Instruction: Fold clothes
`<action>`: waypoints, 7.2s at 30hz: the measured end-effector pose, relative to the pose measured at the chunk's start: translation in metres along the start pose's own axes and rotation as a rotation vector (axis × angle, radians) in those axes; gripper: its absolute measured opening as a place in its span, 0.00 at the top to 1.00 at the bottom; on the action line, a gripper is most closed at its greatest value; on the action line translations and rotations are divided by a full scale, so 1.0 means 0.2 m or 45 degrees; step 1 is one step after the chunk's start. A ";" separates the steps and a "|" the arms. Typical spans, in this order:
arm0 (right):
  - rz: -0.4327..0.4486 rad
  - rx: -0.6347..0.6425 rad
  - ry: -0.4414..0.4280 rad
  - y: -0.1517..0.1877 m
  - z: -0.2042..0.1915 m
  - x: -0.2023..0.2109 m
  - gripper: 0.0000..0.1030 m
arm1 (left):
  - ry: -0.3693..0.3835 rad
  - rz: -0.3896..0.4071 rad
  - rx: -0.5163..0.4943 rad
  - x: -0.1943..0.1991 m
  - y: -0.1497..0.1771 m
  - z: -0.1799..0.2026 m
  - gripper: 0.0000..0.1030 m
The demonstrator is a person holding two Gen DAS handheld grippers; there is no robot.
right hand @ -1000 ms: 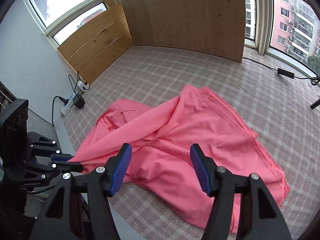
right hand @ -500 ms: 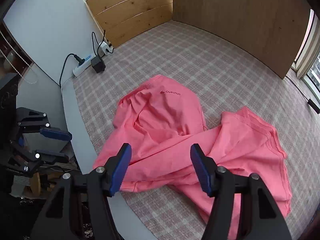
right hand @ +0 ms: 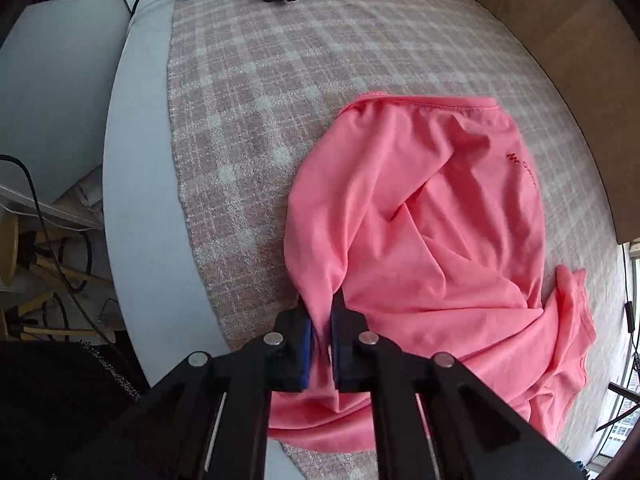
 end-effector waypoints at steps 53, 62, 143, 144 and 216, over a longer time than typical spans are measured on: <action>0.932 -1.162 0.256 1.80 1.70 1.75 0.95 | 0.161 0.469 -0.865 0.62 -1.24 1.71 0.97; 1.160 -1.016 0.249 1.81 1.39 2.29 0.95 | 0.045 0.651 -0.973 1.12 -0.98 1.72 0.97; 0.194 -0.771 0.111 1.73 1.76 0.45 0.43 | -0.103 -0.253 -0.711 -0.87 -0.48 1.34 0.65; 0.188 -0.723 0.093 1.71 1.72 0.44 0.43 | -0.094 -0.265 -0.789 -0.92 -0.49 1.43 0.65; 0.072 -0.850 0.080 1.92 1.82 0.26 0.61 | -0.040 -0.483 -1.153 -1.19 -0.44 1.59 0.98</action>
Point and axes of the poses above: each gripper's, at about its wrist camera, not at the fingertips, and x roughly against the way its jaws point, z to its right, y to its underside, the point moved 7 cm from there along -x, roughly the way its jaws point, and after that the axes turned 13 degrees about -z, right-handed, at the moved point
